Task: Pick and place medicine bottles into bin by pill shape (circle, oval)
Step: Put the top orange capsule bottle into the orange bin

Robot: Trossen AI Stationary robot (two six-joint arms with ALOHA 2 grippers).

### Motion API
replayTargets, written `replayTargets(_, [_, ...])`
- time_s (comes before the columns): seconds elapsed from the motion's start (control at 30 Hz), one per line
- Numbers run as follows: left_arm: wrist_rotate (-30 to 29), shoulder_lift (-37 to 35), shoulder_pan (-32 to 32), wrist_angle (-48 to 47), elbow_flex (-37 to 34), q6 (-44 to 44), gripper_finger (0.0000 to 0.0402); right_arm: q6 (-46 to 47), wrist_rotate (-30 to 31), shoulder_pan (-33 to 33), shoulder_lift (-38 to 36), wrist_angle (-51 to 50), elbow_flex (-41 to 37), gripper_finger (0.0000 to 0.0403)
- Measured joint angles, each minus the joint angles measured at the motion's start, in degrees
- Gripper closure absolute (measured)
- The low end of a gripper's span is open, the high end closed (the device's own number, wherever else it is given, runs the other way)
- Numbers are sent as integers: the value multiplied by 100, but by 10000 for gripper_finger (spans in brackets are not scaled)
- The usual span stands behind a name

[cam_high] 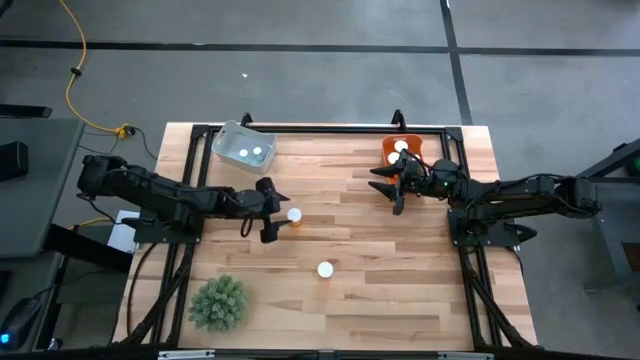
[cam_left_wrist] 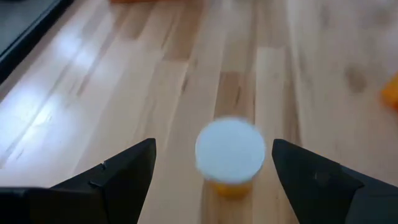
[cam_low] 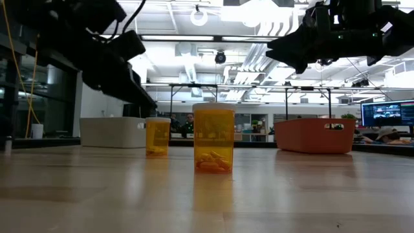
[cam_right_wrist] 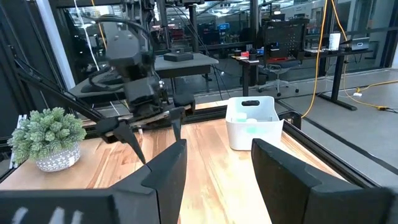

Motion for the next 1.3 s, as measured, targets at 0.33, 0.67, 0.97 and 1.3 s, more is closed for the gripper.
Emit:
replayTargets(0.33, [724, 62, 134, 1578, -823, -303, 90, 2, 0, -1, 0, -7, 2, 230])
replayTargets(0.67, [-170, 462, -381, 2829, -1422, -711, 90, 2, 0, -1, 0, 0, 2, 230])
replayTargets(0.97, [-57, 1417, -378, 3400, -1350, -1035, 90, 0, -1, 1, 0, 11, 2, 230])
replayTargets(1.3, [-193, 2611, -347, 3994, -870, -782, 90, 0, 0, 1, 0, 21, 2, 230])
